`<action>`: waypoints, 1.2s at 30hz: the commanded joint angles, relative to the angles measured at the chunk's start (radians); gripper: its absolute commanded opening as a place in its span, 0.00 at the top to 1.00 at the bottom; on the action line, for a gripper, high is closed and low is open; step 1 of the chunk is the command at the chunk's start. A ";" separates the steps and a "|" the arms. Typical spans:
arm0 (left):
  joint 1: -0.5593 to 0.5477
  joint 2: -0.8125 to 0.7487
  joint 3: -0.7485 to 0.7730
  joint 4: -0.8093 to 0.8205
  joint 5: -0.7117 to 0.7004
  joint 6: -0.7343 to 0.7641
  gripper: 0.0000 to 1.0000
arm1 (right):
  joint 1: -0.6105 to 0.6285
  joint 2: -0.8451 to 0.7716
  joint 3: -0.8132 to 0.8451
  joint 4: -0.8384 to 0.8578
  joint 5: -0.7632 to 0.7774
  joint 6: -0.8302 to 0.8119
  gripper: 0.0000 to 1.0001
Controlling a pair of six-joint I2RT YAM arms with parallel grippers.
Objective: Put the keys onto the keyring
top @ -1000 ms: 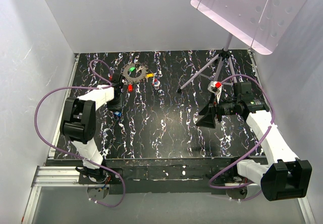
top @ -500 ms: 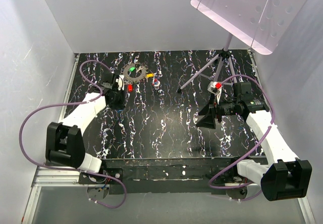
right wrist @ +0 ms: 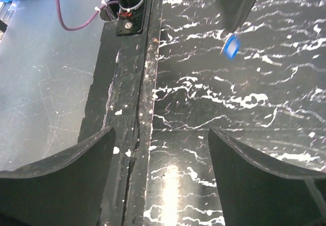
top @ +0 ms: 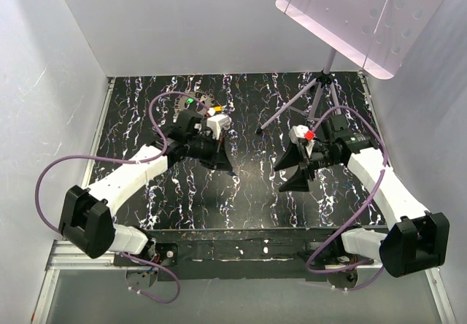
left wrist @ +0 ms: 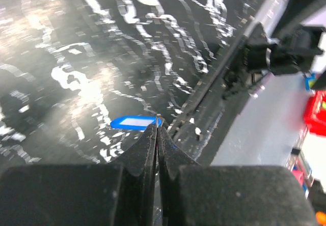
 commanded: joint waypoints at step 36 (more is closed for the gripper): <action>-0.309 -0.143 -0.296 0.758 0.047 0.021 1.00 | 0.180 0.129 0.051 0.233 0.034 0.254 0.64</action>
